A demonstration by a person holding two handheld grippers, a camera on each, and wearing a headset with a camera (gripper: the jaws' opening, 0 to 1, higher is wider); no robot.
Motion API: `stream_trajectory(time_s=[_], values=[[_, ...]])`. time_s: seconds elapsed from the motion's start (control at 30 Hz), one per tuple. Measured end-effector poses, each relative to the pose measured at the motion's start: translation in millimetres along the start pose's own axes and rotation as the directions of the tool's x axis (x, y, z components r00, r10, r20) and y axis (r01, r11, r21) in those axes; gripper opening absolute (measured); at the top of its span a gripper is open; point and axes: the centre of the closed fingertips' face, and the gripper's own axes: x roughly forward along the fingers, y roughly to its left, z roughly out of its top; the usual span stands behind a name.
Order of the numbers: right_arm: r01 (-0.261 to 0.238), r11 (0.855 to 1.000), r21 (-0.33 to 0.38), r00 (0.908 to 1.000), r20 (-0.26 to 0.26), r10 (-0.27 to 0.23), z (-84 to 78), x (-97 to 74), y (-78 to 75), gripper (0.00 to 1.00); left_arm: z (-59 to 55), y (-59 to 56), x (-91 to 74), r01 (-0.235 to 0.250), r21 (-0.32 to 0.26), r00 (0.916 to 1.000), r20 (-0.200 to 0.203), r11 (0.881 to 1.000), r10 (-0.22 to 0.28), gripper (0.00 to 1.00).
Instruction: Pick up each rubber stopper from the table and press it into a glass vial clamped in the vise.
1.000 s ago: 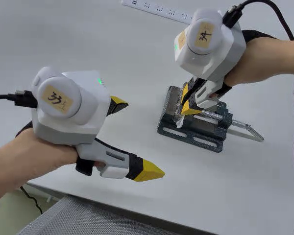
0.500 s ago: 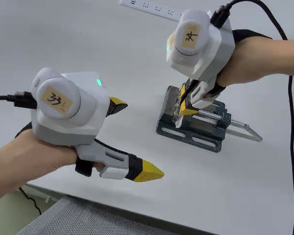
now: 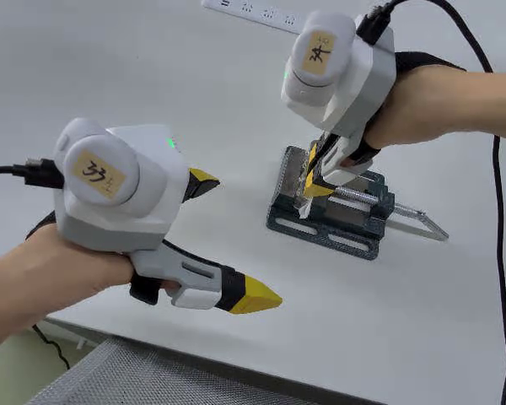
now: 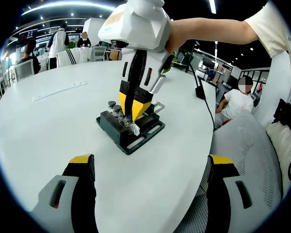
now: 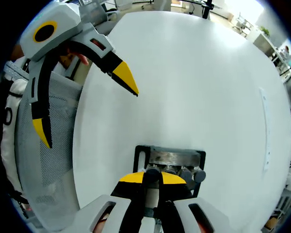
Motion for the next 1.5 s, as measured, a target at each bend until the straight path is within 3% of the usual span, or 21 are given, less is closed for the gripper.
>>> stream_trajectory(time_s=[0.43,1.17,1.5], values=[[0.000,0.996,-0.089,1.0000,0.006,0.001,0.5,-0.5,0.3,0.07,-2.3,-0.9,-0.8,-0.001,-0.006,1.0000,-0.007,1.000,0.001,0.95],[-0.008,0.998,-0.056,0.9978,0.066,0.011,0.5,-9.2,0.1,0.16,-3.3,-0.3,-1.3,-0.001,-0.008,1.0000,-0.007,1.000,0.001,0.95],[-0.024,0.999,-0.043,0.9963,0.081,0.028,-1.6,-13.8,1.7,0.07,-3.0,-1.6,-0.1,0.003,-0.004,0.9999,-0.012,1.000,-0.003,0.95]])
